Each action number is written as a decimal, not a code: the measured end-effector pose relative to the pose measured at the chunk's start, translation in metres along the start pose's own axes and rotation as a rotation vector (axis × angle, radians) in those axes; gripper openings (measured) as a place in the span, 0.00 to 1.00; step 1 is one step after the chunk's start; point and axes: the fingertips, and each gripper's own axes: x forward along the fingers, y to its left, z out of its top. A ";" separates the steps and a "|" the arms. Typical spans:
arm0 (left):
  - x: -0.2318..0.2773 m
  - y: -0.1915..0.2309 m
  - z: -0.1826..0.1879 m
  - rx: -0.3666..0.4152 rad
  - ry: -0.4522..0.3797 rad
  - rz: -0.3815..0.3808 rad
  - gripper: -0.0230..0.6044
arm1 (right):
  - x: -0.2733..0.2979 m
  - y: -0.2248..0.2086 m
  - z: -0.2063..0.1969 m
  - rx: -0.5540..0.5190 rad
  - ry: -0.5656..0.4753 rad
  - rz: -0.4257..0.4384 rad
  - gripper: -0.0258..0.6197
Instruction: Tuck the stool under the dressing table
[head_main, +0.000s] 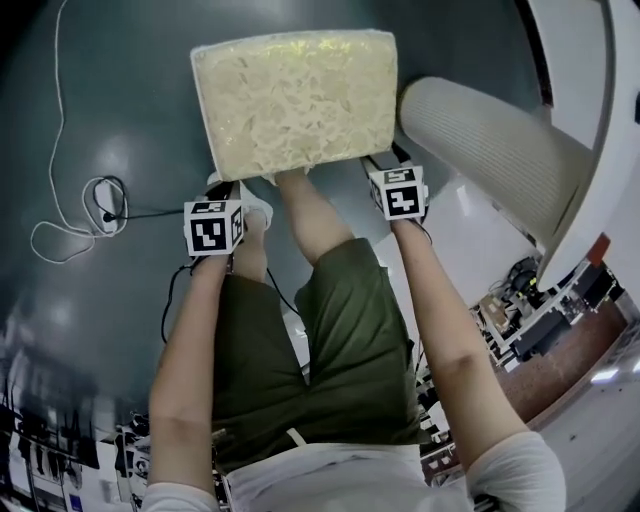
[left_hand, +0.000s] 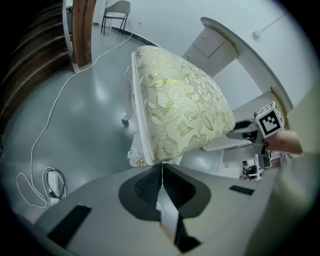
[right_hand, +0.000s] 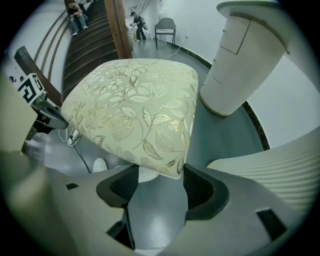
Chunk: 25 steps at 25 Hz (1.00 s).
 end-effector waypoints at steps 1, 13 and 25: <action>0.002 0.001 0.000 0.006 0.006 0.004 0.05 | 0.001 -0.001 0.000 0.013 -0.006 0.000 0.49; 0.007 0.006 0.000 -0.092 -0.012 0.087 0.04 | 0.004 0.000 -0.002 0.071 -0.012 0.044 0.49; 0.002 -0.021 0.006 -0.123 -0.006 0.105 0.04 | 0.001 -0.006 -0.003 0.140 -0.037 0.092 0.47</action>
